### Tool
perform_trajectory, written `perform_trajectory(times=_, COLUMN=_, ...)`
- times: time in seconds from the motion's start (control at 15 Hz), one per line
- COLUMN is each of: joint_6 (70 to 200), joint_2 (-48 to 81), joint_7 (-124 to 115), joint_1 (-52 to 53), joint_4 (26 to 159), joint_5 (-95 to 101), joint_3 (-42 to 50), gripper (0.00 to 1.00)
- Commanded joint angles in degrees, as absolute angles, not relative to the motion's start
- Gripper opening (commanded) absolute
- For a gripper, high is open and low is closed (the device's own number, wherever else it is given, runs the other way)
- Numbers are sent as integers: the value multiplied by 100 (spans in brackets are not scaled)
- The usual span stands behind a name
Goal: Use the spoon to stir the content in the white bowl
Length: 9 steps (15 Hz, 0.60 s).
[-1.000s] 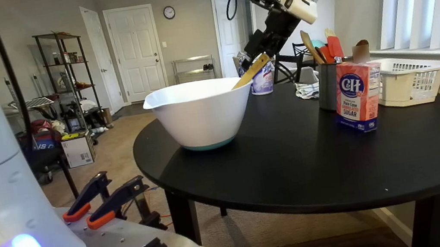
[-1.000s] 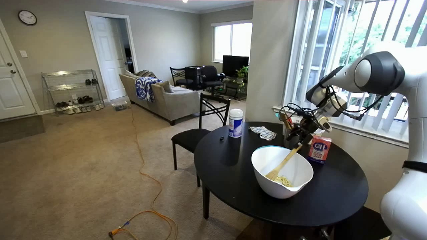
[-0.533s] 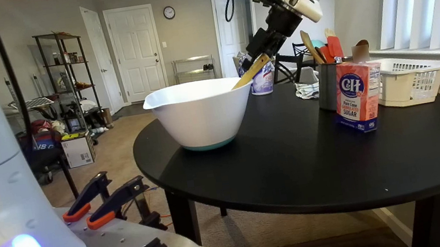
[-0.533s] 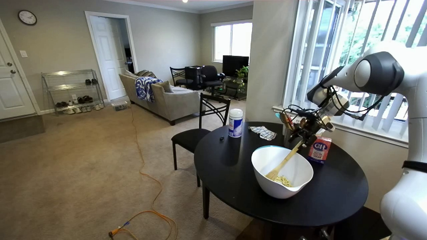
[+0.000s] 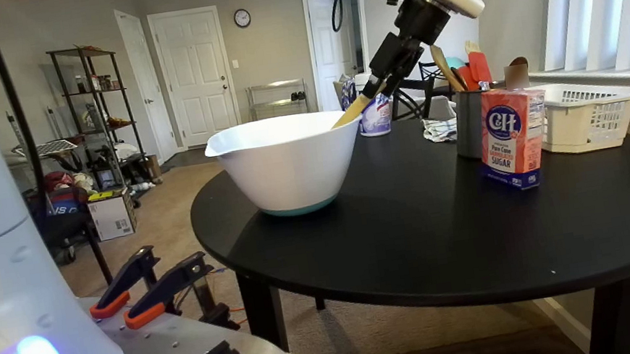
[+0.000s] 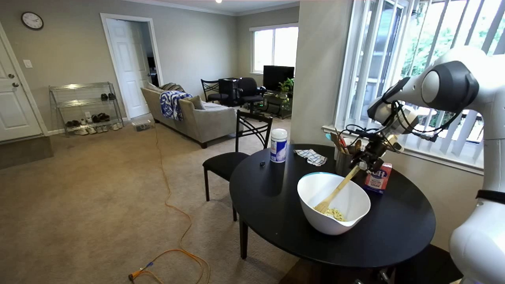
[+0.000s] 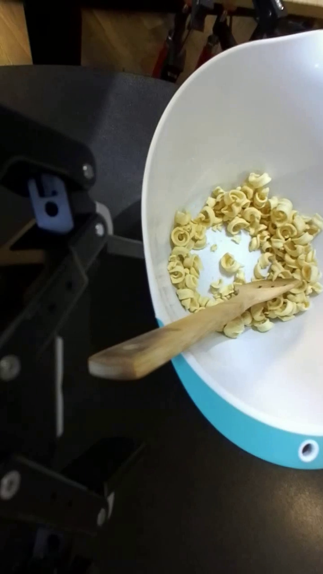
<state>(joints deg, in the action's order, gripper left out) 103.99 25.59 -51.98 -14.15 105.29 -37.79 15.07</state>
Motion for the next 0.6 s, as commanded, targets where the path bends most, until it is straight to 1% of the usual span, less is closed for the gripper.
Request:
perform_trajectory(times=0.0, joint_6=10173, joint_2=2541, joint_7=-4999, joint_1=-1547, joint_4=10488, joint_5=-3780, joint_3=1439, gripper=100)
perform_trajectory(times=0.4, joint_6=9718, joint_2=2640, joint_7=-4983, joint_1=-1642, joint_4=10466, joint_5=-3894, joint_3=1427, gripper=100)
perform_trajectory(times=0.47, joint_6=9702, joint_2=2638, joint_7=-4934, joint_1=-1649, joint_4=10480, joint_5=-3907, joint_3=1423, gripper=75)
perform_trajectory(times=0.53, joint_6=9699, joint_2=2640, joint_7=-4931, joint_1=-1647, joint_4=10487, joint_5=-3920, joint_3=1422, gripper=74)
